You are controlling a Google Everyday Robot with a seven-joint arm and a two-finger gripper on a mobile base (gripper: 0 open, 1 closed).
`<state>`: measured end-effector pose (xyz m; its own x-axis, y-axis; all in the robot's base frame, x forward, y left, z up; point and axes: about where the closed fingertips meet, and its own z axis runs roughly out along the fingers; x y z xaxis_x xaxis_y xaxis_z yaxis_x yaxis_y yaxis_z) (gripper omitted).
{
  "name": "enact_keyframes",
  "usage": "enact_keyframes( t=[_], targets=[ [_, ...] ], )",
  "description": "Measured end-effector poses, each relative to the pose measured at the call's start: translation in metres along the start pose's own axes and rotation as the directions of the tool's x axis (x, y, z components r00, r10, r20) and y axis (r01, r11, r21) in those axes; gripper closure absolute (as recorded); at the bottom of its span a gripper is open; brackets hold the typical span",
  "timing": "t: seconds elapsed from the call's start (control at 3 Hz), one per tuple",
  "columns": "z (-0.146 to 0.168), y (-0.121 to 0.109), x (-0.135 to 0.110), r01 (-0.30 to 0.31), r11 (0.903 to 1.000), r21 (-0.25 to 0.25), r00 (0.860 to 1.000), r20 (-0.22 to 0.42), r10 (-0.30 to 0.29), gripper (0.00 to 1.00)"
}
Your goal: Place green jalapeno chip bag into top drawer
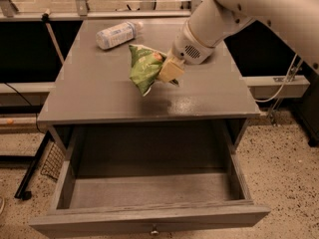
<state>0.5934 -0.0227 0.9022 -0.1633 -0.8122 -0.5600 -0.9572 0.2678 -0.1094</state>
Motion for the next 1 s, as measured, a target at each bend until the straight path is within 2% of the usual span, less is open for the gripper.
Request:
enact_keyframes(
  t=[0.33, 0.67, 1.0],
  targets=[
    [0.001, 0.0, 0.0, -0.006, 1.0, 0.001, 1.0, -0.002, 0.006, 1.0],
    [0.003, 0.025, -0.002, 0.057, 0.9981, -0.025, 0.998, -0.027, -0.057, 1.0],
    [0.008, 0.07, -0.003, 0.152, 0.9855, -0.076, 0.985, -0.071, -0.157, 1.0]
  ],
)
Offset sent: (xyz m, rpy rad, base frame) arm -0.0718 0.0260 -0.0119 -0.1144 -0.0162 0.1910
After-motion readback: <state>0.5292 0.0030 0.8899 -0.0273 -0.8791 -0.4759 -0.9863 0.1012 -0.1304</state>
